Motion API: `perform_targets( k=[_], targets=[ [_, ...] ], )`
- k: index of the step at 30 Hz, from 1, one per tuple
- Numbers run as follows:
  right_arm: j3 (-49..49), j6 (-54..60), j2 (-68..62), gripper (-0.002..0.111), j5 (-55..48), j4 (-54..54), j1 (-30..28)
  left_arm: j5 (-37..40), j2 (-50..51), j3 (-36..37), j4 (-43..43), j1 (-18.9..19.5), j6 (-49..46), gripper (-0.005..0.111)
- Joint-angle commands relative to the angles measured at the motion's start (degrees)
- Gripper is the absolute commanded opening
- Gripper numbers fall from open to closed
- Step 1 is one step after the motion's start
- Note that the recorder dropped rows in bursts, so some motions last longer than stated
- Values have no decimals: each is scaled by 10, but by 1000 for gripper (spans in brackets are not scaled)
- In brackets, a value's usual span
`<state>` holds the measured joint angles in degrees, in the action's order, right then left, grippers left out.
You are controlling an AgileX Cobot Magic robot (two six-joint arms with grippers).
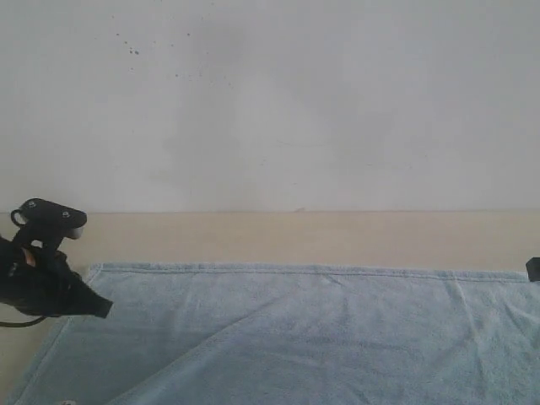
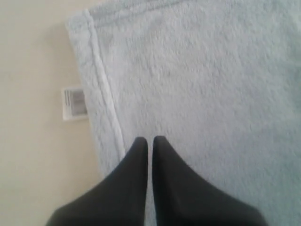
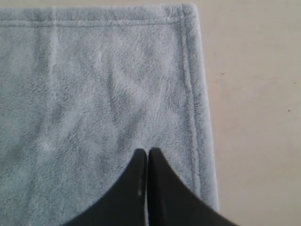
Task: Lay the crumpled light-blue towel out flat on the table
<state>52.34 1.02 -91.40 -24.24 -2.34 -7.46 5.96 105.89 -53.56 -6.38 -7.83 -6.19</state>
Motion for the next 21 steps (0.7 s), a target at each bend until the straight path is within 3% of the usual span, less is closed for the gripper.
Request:
perform_targets(
  k=[1, 14, 21],
  targets=[
    [3, 59, 0, 0, -9, 59, 2, -28, 63, -50, -4, 2, 6, 4],
    [3, 91, 20, 0, -17, 80, 2, -31, 133, -97, -48, 8, 6, 4],
    [3, 91, 30, 0, -22, 80, 2, -34, 134, -97, -56, 55, 6, 4]
  ],
)
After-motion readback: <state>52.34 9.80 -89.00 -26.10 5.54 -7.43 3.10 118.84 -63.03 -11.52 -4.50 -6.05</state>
